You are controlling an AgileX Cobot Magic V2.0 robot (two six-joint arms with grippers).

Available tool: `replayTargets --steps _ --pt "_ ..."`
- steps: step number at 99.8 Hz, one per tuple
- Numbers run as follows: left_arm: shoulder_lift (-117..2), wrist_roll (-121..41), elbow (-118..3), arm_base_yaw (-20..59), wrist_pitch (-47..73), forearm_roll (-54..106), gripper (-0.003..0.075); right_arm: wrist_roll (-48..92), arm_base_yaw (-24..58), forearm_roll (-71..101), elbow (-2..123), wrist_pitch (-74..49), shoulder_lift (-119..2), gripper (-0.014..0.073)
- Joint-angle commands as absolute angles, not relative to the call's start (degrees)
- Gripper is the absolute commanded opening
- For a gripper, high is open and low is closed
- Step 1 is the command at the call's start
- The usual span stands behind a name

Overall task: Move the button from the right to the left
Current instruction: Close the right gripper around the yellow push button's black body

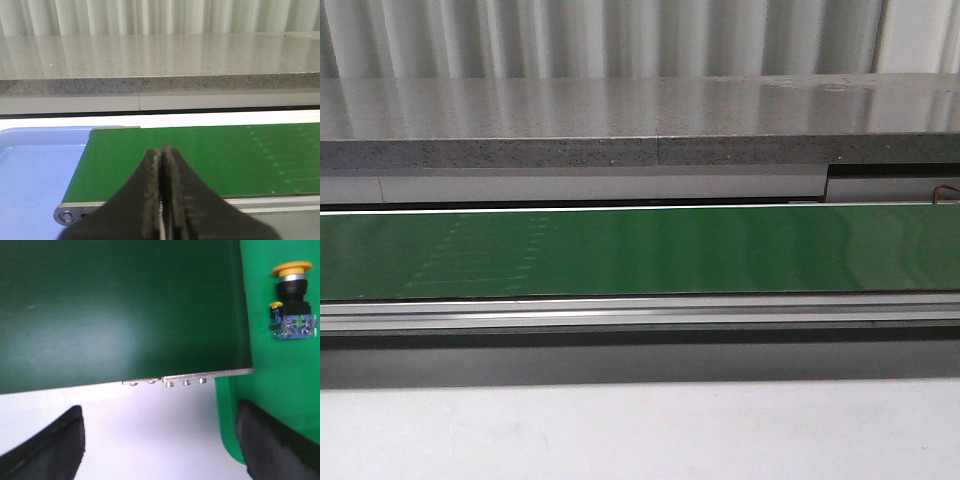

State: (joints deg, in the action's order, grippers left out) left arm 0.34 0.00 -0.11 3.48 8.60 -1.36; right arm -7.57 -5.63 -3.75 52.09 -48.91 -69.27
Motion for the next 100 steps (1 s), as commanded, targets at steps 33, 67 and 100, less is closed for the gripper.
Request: replayTargets --steps 33,67,100 --pt "2.3 0.4 1.4 3.5 4.2 -1.2 -0.002 -7.5 -23.1 -2.6 61.6 -47.1 -80.2 0.0631" --pt "2.3 0.4 1.4 3.5 4.2 -1.2 -0.002 -7.5 -31.1 -1.1 65.1 -44.1 -89.1 0.0555" --pt "2.3 0.4 1.4 3.5 4.2 -1.2 -0.002 -1.7 -31.0 -1.0 69.7 -45.8 -98.8 0.0555"
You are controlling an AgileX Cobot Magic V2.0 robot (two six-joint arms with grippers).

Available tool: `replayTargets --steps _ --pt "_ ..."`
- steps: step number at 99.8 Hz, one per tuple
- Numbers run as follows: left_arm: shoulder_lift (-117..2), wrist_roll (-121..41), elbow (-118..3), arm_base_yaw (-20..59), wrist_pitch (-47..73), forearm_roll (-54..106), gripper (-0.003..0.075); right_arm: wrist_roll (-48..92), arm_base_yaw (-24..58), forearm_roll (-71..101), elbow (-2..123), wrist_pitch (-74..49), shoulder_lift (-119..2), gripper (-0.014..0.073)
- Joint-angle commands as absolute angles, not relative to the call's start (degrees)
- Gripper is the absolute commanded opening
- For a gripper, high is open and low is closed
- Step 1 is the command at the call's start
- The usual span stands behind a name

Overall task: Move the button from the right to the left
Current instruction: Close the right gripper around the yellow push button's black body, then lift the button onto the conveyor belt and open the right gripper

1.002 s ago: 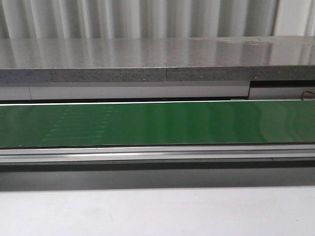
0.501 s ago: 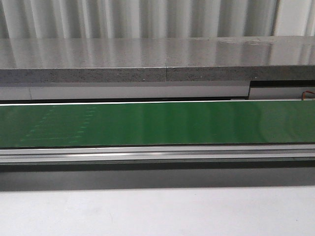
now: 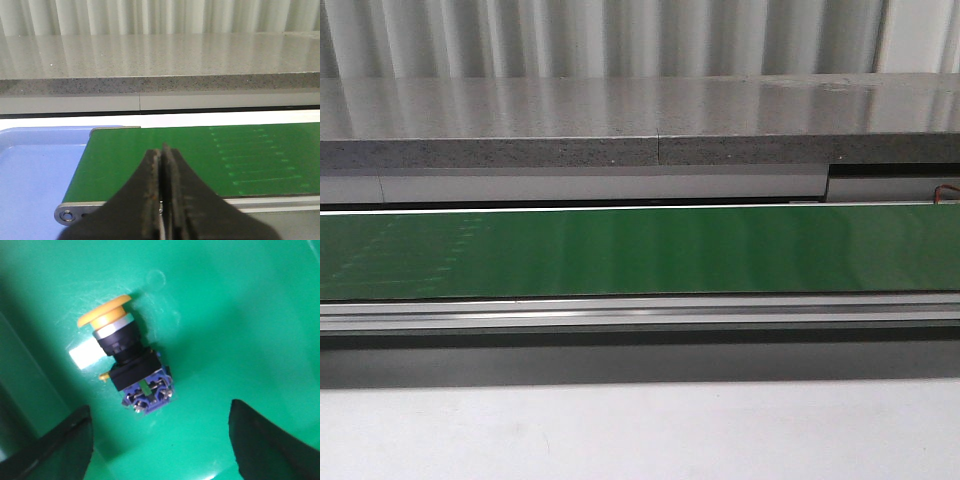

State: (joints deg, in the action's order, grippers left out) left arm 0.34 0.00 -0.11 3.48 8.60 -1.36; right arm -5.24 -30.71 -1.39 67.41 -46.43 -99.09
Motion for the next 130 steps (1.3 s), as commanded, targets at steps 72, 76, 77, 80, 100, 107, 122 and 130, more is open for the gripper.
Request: replayTargets --steps 72,76,77,80,100,107,122,130 --pt "2.3 0.4 1.4 3.5 4.2 -1.2 -0.002 3.3 -31.0 0.0 75.9 -47.7 -109.9 0.0194" --pt "2.3 0.4 1.4 3.5 4.2 -1.2 -0.002 3.3 -31.0 0.0 75.9 -47.7 -109.6 0.0176" --pt "2.3 0.4 1.4 3.5 4.2 -1.2 -0.002 3.3 -31.0 0.0 75.9 -47.7 -109.5 0.0174" --pt "2.3 0.4 1.4 3.5 4.2 -1.2 -0.002 3.3 -31.0 0.0 75.9 -47.9 -109.2 0.0174" --pt "2.3 0.4 1.4 3.5 4.2 -1.2 -0.002 3.3 -30.9 1.4 75.9 -49.0 -103.4 0.0174" --pt "2.3 0.4 1.4 3.5 4.2 -1.2 -0.002 3.3 -30.9 2.0 75.9 -49.2 -100.5 0.0174" --pt "2.3 0.4 1.4 3.5 4.2 -1.2 -0.002 3.3 -29.4 2.4 75.9 -50.9 -94.8 0.0174" --pt "2.3 0.4 1.4 3.5 4.2 -1.2 -0.002 3.3 -27.4 2.4 75.9 -51.9 -92.8 0.0174"
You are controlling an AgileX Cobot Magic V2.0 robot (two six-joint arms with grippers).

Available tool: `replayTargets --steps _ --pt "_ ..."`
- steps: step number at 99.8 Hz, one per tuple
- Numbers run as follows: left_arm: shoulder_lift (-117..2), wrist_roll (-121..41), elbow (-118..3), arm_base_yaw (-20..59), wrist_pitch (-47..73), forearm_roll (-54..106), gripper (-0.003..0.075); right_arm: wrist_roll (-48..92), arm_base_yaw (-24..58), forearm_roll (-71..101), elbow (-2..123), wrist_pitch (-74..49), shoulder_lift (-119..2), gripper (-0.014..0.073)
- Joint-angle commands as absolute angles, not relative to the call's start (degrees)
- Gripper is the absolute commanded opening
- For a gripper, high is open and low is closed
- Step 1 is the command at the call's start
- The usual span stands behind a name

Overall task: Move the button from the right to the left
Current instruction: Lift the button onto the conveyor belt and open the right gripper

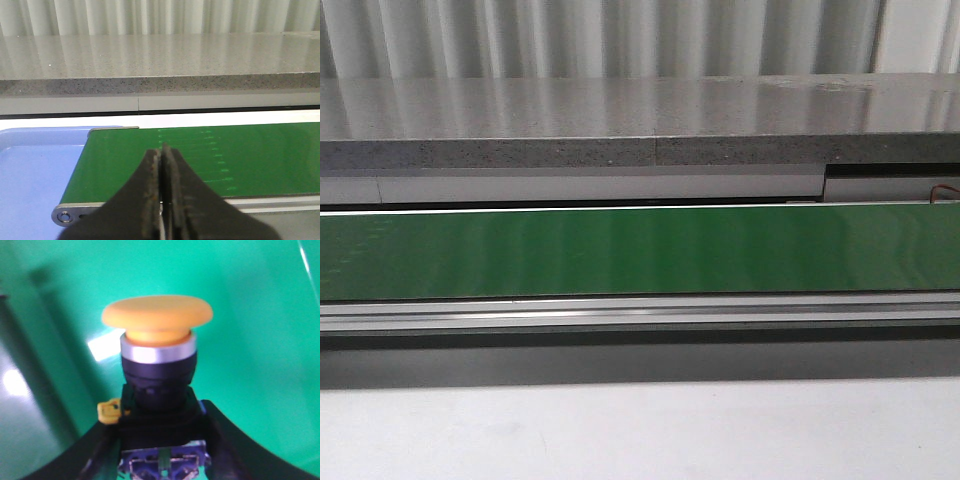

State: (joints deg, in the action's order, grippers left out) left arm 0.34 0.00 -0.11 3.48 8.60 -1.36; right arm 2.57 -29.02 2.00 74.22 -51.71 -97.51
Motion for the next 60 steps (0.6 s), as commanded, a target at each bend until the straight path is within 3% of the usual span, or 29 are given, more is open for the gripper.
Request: replayTargets --steps 1,44,60 --pt "2.3 0.4 1.4 3.5 4.2 -1.2 -0.002 3.3 -27.2 2.4 75.9 -52.0 -92.5 0.0174" --pt "2.3 0.4 1.4 3.5 4.2 -1.2 -0.002 4.3 -13.3 1.8 75.8 -55.1 -93.5 0.0178" --pt "2.3 0.4 1.4 3.5 4.2 -1.2 -0.002 4.7 -12.1 1.9 75.8 -57.5 -98.2 0.0245"
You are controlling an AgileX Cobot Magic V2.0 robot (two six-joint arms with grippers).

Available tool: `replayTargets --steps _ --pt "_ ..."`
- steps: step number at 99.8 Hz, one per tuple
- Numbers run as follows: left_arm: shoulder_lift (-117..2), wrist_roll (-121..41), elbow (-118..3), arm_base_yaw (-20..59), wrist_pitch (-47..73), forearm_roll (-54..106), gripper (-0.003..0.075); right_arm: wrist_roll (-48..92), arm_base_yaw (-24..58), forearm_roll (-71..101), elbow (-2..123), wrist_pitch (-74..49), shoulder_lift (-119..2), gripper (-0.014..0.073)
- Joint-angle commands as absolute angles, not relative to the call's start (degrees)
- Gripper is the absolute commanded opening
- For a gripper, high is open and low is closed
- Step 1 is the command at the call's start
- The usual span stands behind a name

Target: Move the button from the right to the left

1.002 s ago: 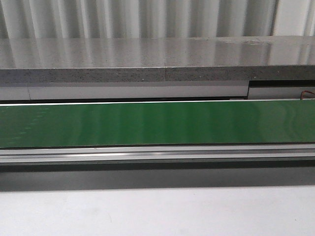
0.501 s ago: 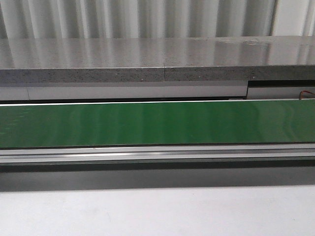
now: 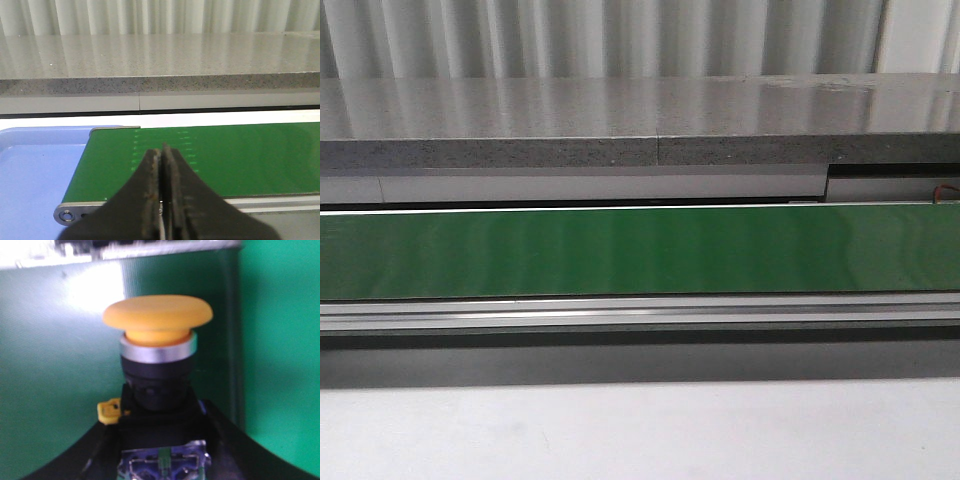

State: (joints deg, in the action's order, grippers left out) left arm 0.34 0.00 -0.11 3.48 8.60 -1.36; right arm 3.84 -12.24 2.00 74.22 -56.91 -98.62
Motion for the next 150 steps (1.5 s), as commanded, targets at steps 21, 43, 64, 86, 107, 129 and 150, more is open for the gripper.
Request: replayTargets --steps 21,43,64,86,107,129,150 --pt "2.3 0.4 1.4 3.5 4.2 -1.2 -0.002 5.6 -12.1 2.9 75.8 -57.2 -98.3 0.0512" --pt "2.3 0.4 1.4 3.5 4.2 -1.2 -0.002 6.8 -11.9 4.9 75.8 -55.6 -93.8 0.0515" --pt "2.3 0.4 1.4 3.5 4.2 -1.2 -0.002 8.0 -7.6 5.0 75.8 -55.6 -86.8 0.0246" --pt "2.3 0.4 1.4 3.5 4.2 -1.2 -0.002 8.0 -2.5 6.1 72.0 -54.4 -80.0 -0.0065" --pt "2.3 0.4 1.4 3.5 4.2 -1.2 -0.002 8.0 0.7 8.3 63.9 -50.5 -72.1 -0.0067" --pt "2.3 0.4 1.4 3.5 4.2 -1.2 -0.002 8.0 1.2 8.3 53.9 -44.8 -61.5 -0.0067" --pt "2.3 0.4 1.4 3.5 4.2 -1.2 -0.002 8.0 1.2 8.3 45.9 -40.6 -49.9 -0.0067"
